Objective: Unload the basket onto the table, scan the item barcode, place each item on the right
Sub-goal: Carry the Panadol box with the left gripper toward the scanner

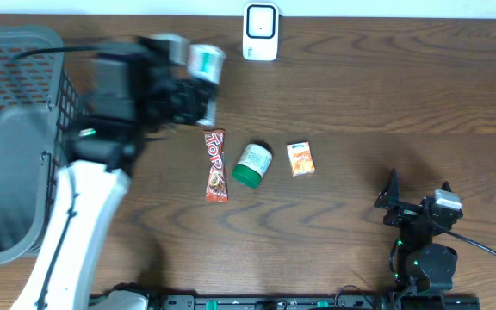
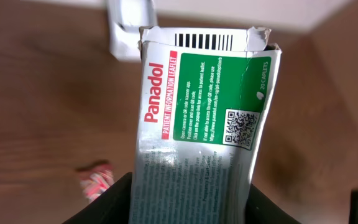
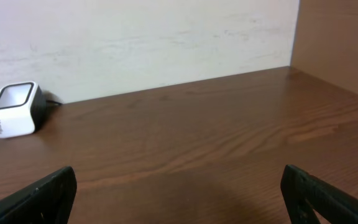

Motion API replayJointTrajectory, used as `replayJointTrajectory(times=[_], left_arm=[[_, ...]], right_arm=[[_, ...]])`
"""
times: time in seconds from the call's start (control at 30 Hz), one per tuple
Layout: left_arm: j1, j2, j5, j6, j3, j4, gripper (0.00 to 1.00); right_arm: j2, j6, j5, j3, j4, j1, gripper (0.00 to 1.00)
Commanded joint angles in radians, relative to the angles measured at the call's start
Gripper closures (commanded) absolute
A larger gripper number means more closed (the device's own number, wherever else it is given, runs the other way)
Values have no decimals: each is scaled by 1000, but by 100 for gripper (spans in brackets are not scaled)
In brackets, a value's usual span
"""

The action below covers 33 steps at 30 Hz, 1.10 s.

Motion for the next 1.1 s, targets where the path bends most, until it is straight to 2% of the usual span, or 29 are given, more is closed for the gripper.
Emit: replayJointTrajectory(times=[0.0,0.23,0.63,0.87,1.07], left_arm=[[-136,79,-129,-9,2,-3,53],[-364,288,-161,-9,2,20,53],[-615,498,-161,-9,2,38,53],[-683,544,-235,-9,0,78,53],[-693,622,-240,-9,0,133,52]], right_arm=[[-1,-6,0,-1,-3,-5,1],[-1,-6,-1,-1,-3,-5,1],[-1,-6,0,-1,-3,-5,1],[-1,-6,0,-1,-3,-5,1],[-1,-6,0,-1,-3,-5,1]])
